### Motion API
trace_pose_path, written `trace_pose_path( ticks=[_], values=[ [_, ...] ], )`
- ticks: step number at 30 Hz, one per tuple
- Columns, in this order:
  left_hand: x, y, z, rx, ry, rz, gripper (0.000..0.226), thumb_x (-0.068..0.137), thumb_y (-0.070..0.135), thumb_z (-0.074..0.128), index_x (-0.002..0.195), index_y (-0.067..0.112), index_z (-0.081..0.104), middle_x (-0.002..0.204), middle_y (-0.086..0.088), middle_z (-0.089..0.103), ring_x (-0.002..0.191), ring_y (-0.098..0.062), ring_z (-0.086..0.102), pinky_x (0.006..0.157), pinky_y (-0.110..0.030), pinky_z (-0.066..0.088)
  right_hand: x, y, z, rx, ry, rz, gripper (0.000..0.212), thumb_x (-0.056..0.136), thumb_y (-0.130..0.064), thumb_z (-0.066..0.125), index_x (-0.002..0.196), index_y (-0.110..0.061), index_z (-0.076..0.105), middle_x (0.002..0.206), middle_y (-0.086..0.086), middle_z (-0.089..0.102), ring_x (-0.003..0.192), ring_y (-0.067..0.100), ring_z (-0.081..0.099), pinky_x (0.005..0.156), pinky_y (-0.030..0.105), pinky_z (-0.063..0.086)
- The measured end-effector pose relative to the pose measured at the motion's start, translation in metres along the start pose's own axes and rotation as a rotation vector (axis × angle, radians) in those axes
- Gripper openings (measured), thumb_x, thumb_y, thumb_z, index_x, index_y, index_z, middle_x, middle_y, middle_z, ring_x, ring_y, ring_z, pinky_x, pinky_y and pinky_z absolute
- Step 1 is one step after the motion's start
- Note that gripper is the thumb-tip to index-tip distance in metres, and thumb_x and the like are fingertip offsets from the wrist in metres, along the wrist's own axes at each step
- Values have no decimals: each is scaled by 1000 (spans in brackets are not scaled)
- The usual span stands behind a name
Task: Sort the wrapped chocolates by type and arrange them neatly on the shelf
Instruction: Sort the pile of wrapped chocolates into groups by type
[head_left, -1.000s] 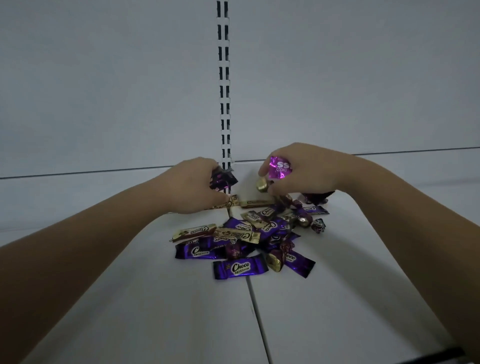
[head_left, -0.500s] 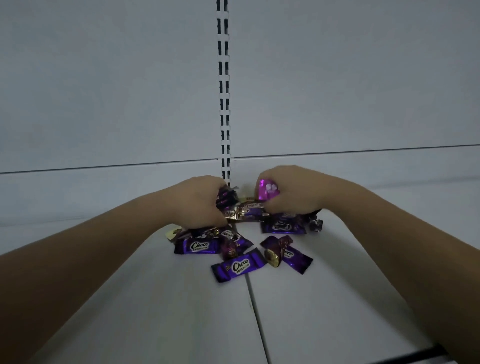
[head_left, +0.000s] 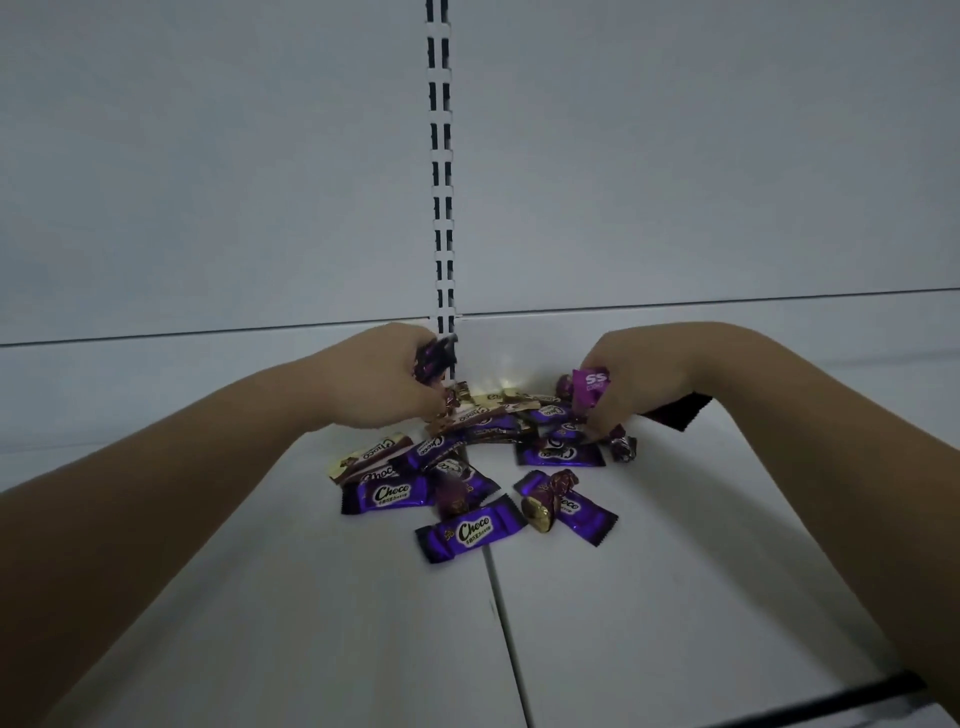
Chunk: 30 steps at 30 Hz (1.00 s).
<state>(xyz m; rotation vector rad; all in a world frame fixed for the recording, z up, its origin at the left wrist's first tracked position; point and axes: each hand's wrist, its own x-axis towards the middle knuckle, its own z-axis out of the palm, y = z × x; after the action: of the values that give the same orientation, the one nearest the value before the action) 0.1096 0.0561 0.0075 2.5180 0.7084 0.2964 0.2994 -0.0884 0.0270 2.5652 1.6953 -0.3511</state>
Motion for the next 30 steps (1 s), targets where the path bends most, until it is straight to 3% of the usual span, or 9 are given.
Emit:
trace_pose_path(
  ticks=[3,7,10,13,17,22,27,30],
  values=[
    [-3,2,4,114,-103,28,22,79,22,70,96,13,60,98,-7,68,85,-23,64,76,-39,52,4,-7,5,43,-11,-59,26,71,-40,77,78,-18,65,69,-4,61,63,15,56,61,28,43],
    [-3,7,14,226,-102,66,35,77,32,74,102,16,55,96,-3,62,84,-19,59,77,-38,50,2,-16,2,129,36,-146,37,70,-44,77,95,-19,68,88,-2,68,78,19,64,73,34,52],
    [3,10,26,240,-48,61,35,75,33,75,96,16,52,90,0,58,79,-15,54,64,-29,44,1,-21,2,82,30,-166,36,72,-42,77,92,-16,65,80,-3,64,67,14,58,61,27,45],
    [8,10,33,262,21,63,30,77,31,72,87,20,46,80,6,50,70,-9,47,55,-23,34,2,-24,6,111,57,-198,29,78,-33,72,91,-9,62,78,2,61,64,17,53,59,28,41],
    [6,8,29,265,75,53,24,80,28,68,89,15,50,84,0,54,77,-18,52,59,-25,38,-1,-29,6,276,166,-228,17,89,-19,56,88,-2,55,76,7,50,64,18,44,57,29,34],
    [-8,8,22,299,131,32,24,81,32,66,86,15,50,82,-1,54,73,-17,51,56,-25,37,-5,-33,13,379,179,-260,16,94,-23,44,96,-8,50,75,2,51,57,14,44,56,28,37],
    [-22,10,26,354,194,26,21,80,28,65,84,16,49,77,2,53,69,-15,48,55,-25,35,-4,-43,25,306,213,-352,27,93,-35,53,114,-22,43,82,-7,52,64,7,48,55,23,35],
    [-30,11,27,360,227,-8,21,80,30,66,83,19,48,76,4,52,67,-12,48,54,-25,34,-5,-49,24,269,195,-390,16,94,-33,51,102,-20,48,83,-4,53,70,11,50,58,25,36]
  ],
)
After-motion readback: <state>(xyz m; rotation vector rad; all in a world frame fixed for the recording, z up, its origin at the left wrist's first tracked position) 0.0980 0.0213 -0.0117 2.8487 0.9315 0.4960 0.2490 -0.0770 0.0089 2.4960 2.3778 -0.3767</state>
